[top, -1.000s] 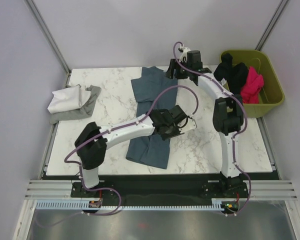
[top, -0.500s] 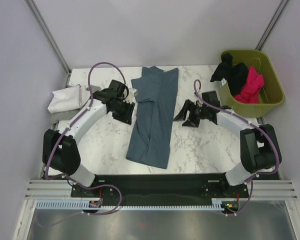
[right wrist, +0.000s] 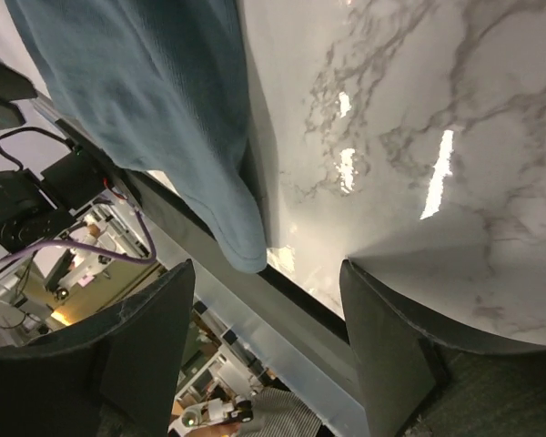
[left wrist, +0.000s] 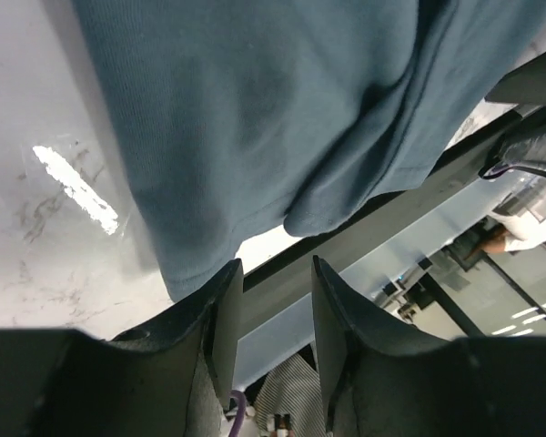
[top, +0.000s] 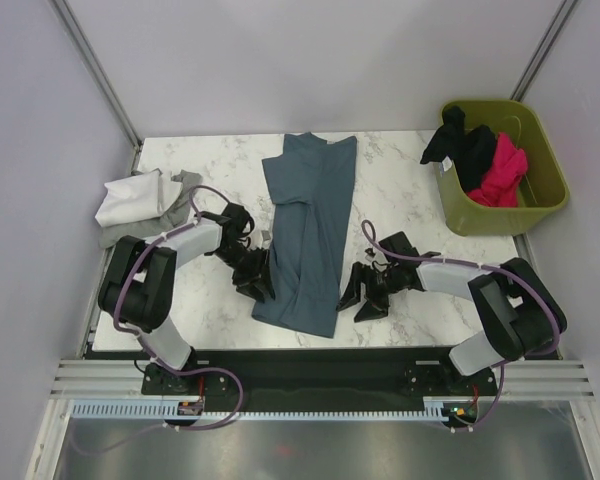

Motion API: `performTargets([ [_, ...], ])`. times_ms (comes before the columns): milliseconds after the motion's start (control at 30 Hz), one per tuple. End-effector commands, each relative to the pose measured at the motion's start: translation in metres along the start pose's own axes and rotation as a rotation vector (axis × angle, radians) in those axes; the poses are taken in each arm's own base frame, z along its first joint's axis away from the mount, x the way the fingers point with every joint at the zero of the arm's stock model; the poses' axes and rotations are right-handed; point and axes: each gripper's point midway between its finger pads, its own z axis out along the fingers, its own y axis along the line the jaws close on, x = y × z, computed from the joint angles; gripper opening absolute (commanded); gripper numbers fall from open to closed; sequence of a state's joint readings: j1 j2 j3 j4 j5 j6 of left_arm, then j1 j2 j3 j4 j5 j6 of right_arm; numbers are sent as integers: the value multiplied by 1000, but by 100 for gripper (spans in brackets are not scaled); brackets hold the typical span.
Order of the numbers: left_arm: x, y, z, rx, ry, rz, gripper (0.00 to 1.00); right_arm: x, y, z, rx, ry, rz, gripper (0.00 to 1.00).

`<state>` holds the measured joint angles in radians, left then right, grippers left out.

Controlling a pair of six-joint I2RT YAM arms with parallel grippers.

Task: Fold and stack the t-shirts
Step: Fold the tshirt

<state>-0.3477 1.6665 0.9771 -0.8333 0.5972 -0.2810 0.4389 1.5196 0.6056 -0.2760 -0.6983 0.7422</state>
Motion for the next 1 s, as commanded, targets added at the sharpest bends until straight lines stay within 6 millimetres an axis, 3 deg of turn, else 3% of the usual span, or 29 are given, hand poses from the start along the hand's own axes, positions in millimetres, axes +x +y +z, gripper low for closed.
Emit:
performTargets([
  [0, -13, -12, 3, 69, 2, -63, 44, 6, 11, 6, -47, 7, -5, 73],
  [133, -13, 5, 4, 8, 10, -114, 43, 13, 22, 13, -76, 25, -31, 73],
  [233, -16, 12, -8, -6, -23, -139, 43, 15, 29, 14, -98, 19, -57, 73],
  [433, -15, 16, -19, -21, -52, -139, 43, 17, 25, 19, -83, 19, -56, 72],
  [733, -7, 39, -4, -86, -19, -167, 43, 29, 25, 36, -51, 75, -76, 71],
  [967, -9, 48, 10, -97, 18, -199, 44, 25, 22, 45, -34, 64, -75, 67],
])
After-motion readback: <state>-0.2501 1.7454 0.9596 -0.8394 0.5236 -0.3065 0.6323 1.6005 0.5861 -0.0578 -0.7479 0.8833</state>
